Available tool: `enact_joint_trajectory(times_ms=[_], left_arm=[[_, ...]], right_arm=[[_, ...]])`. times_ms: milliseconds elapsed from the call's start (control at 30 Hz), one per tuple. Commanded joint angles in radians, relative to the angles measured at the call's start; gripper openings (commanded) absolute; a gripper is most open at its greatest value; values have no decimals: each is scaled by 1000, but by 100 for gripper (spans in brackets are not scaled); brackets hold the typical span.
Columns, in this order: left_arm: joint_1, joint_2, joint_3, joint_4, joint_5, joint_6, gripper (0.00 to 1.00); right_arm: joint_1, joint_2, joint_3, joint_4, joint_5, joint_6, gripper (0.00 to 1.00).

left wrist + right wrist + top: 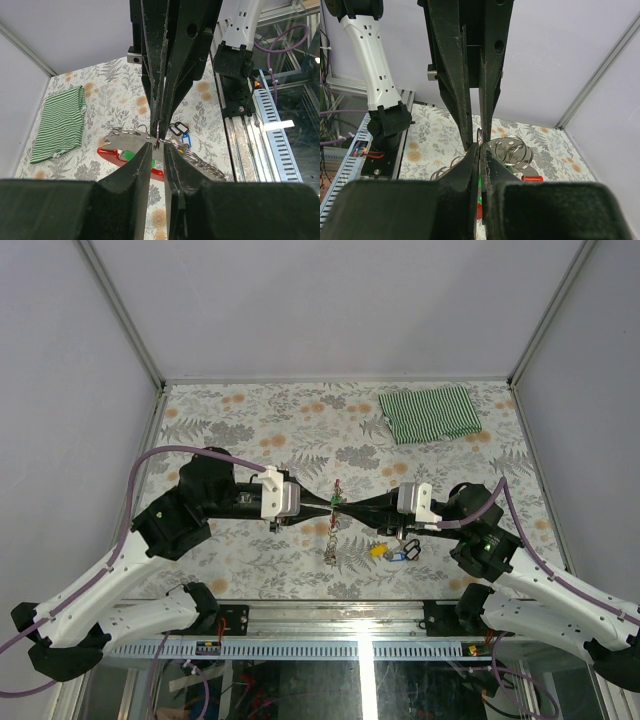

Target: Put the keys on the keyring

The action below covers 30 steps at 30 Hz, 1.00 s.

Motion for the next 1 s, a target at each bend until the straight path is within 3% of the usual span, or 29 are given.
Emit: enact_joint_trajectory(times_ms=[0, 433, 967], left_arm=[[-5, -13, 18, 49, -12, 0, 16], [-5, -2, 28, 50, -5, 5, 15], [-6, 15, 32, 35, -12, 17, 1]], right_arm=[[8, -4, 25, 60, -3, -10, 0], [7, 7, 30, 53, -19, -9, 0], [8, 10, 33, 86, -43, 16, 0]])
